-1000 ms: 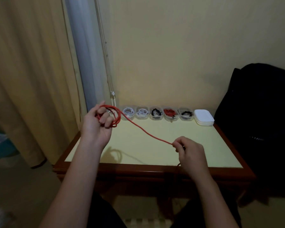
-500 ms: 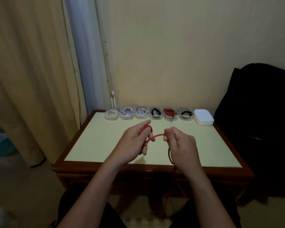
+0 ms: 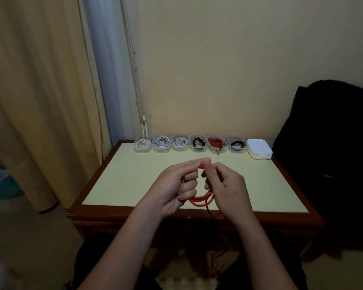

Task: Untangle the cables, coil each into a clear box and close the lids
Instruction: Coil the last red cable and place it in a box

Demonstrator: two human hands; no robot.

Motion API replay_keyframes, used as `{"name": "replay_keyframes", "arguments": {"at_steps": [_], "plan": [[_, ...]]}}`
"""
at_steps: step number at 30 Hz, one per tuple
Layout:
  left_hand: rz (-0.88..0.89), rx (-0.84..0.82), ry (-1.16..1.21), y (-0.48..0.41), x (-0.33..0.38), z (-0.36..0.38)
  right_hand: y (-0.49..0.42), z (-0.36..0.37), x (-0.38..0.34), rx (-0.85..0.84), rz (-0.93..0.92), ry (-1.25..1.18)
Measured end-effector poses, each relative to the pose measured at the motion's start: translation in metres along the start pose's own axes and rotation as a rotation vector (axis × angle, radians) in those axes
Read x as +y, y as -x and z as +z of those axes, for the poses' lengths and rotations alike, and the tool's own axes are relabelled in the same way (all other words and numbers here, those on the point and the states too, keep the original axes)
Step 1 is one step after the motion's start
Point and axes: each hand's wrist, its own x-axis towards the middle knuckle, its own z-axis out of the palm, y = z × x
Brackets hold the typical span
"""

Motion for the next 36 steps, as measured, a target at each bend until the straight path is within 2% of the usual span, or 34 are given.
{"name": "replay_keyframes", "arguments": {"at_steps": [2, 4, 10, 13, 16, 18, 22, 26, 30, 32, 36], "plan": [[0.047, 0.043, -0.164, 0.001, -0.001, 0.004, 0.001, 0.0, 0.004, 0.025, -0.007, 0.015], [0.071, 0.054, -0.215, 0.003, 0.0, 0.006, 0.001, -0.001, 0.005, 0.026, 0.012, -0.013], [0.04, 0.076, 0.03, 0.0, 0.016, 0.0, -0.001, -0.001, 0.008, 0.11, 0.099, -0.103], [0.052, 0.086, 0.143, -0.001, 0.026, -0.005, 0.001, -0.003, 0.02, 0.023, 0.168, -0.112], [0.072, 0.098, 0.247, 0.0, 0.036, -0.011, 0.004, -0.003, 0.024, -0.151, 0.264, -0.215], [0.084, 0.106, 0.289, 0.001, 0.041, -0.014, 0.006, -0.001, 0.024, -0.222, 0.259, -0.194], [0.133, 0.159, 0.28, 0.004, 0.046, -0.02, 0.007, 0.0, 0.025, -0.231, 0.221, -0.095], [0.229, 0.317, 0.021, 0.004, 0.044, -0.03, 0.005, -0.004, 0.023, -0.137, 0.223, -0.146], [0.25, 0.445, -0.441, 0.002, 0.035, -0.036, 0.001, -0.005, 0.018, -0.033, 0.233, -0.22], [0.243, 0.435, -0.577, 0.004, 0.029, -0.031, -0.001, -0.005, 0.014, 0.01, 0.236, -0.246], [0.236, 0.372, -0.676, 0.003, 0.018, -0.019, -0.003, -0.005, 0.007, 0.023, 0.208, -0.262]]}}
